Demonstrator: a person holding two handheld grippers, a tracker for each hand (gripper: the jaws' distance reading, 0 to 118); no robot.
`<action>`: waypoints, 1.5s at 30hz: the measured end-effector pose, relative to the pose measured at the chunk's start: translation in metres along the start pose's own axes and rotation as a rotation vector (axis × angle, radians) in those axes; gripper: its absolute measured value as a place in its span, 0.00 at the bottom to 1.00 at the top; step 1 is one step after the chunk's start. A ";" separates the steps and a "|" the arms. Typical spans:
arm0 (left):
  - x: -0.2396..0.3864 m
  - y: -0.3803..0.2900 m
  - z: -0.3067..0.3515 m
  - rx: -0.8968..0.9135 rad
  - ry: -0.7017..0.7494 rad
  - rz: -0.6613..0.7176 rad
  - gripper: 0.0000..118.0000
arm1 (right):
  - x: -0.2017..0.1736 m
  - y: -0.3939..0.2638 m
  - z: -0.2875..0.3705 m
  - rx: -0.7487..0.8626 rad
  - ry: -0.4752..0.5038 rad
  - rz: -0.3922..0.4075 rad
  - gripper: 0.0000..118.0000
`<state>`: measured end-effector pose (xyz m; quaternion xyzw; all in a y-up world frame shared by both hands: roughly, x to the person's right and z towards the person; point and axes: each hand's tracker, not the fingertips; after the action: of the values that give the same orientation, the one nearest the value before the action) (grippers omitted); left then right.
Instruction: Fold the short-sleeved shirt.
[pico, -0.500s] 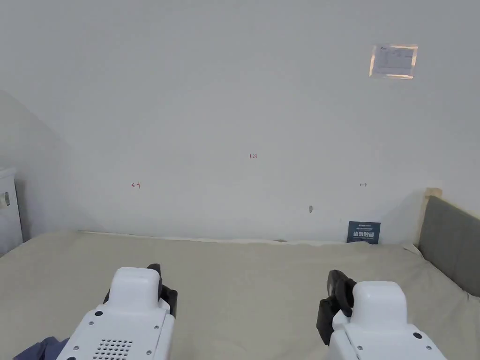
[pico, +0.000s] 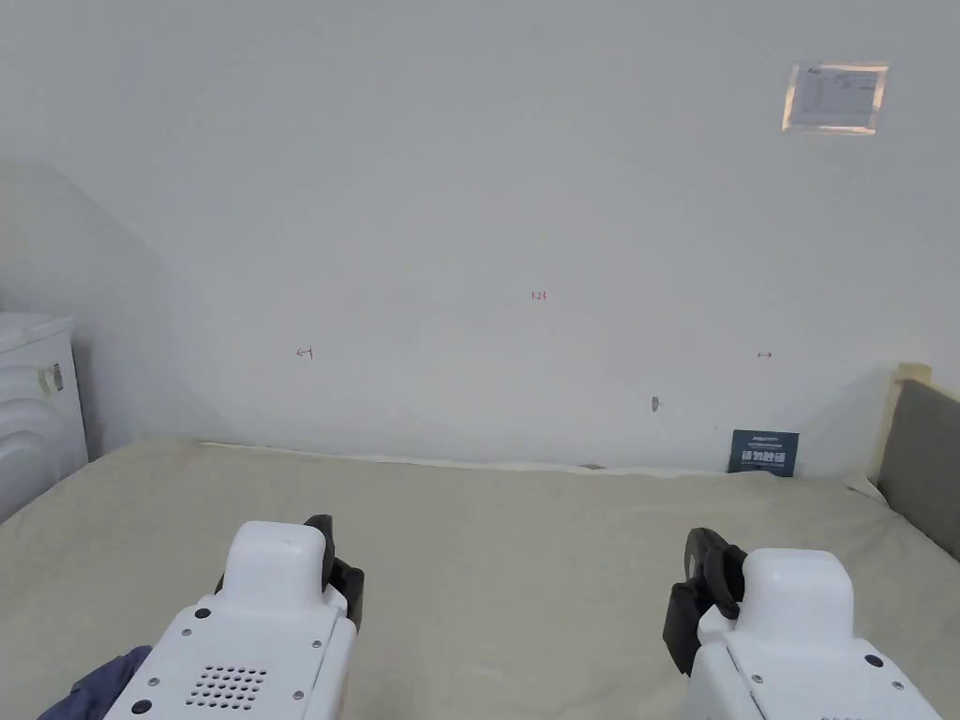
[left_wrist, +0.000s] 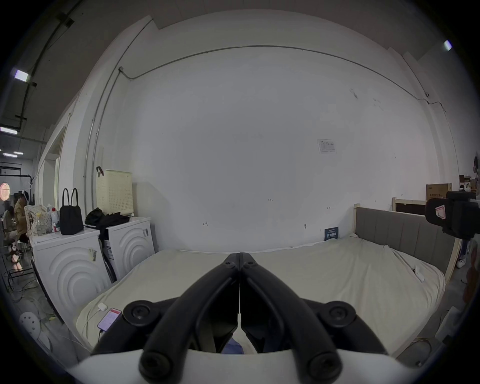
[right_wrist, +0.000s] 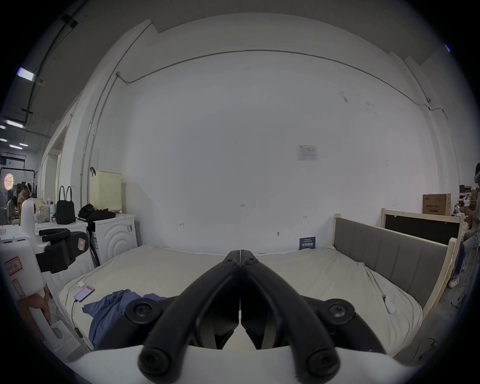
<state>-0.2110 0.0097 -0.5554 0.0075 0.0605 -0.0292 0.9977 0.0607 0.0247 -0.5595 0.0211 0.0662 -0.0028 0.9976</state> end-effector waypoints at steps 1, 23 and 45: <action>-0.002 0.000 0.000 -0.001 -0.002 -0.007 0.00 | -0.003 0.000 -0.002 -0.004 -0.007 -0.003 0.00; -0.019 -0.002 -0.008 -0.024 0.029 -0.002 0.00 | -0.009 -0.007 -0.018 -0.014 0.007 0.004 0.00; -0.151 -0.001 0.092 -0.053 0.451 -0.039 0.00 | -0.147 -0.005 -0.035 0.018 0.451 -0.003 0.00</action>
<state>-0.3496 0.0158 -0.4458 -0.0137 0.2829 -0.0442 0.9580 -0.0896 0.0212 -0.5745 0.0303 0.2873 0.0001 0.9574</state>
